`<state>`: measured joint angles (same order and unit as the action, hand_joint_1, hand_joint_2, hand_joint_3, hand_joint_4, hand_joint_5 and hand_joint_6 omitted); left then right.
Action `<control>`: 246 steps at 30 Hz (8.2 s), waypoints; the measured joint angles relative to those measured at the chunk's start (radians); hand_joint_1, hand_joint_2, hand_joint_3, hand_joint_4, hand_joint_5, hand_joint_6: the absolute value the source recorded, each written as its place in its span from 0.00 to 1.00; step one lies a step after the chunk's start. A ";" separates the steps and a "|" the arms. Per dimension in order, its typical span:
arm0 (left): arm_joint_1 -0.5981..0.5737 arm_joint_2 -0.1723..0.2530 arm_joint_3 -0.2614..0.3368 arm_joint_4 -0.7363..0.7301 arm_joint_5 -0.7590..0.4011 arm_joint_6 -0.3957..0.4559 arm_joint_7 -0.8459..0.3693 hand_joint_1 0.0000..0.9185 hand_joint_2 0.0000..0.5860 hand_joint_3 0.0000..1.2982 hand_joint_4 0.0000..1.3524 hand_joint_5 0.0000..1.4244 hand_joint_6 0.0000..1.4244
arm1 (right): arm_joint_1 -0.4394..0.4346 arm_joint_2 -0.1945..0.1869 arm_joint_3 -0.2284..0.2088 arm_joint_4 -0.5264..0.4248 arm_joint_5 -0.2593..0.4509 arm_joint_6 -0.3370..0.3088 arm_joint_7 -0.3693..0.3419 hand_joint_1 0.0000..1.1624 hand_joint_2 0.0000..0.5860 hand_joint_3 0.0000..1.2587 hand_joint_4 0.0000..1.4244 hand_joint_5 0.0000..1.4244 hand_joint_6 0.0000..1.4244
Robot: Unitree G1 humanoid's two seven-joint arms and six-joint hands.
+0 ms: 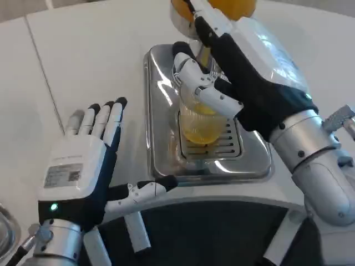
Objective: Grasp the cup under the faucet to collect the drink, then remove the cup.
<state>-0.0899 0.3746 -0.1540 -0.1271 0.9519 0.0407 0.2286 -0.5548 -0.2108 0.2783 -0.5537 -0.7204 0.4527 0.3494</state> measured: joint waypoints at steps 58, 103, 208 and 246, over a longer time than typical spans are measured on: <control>-0.216 -0.055 -0.060 0.256 -0.181 -0.119 0.129 0.06 0.03 0.00 0.00 0.09 0.11 | 0.989 -0.113 -0.303 -0.436 0.026 -0.456 -0.100 0.29 0.75 0.00 0.00 0.00 0.00; -0.440 -0.153 -0.183 0.598 -0.198 -0.258 0.246 0.14 0.04 0.00 0.00 0.18 0.18 | 1.121 0.008 -0.370 -0.472 0.072 -0.513 -0.056 0.28 0.73 0.00 0.00 0.00 0.00; -0.388 -0.113 -0.053 0.553 -0.275 -0.171 0.504 0.76 0.00 0.85 0.81 1.00 1.00 | 0.968 -0.036 -0.335 -0.436 0.056 -0.330 0.060 0.31 0.72 0.00 0.00 0.00 0.00; 0.106 -0.019 0.138 -0.010 -0.330 -0.325 0.348 0.79 0.00 0.85 0.81 1.00 1.00 | 0.952 -0.152 -0.391 -0.375 -0.061 -0.552 0.009 0.26 0.80 0.00 0.00 0.00 0.00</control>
<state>0.0163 0.3558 -0.0158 -0.1369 0.6219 -0.2847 0.5763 0.3973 -0.3632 -0.1130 -0.9288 -0.7811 -0.0990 0.3585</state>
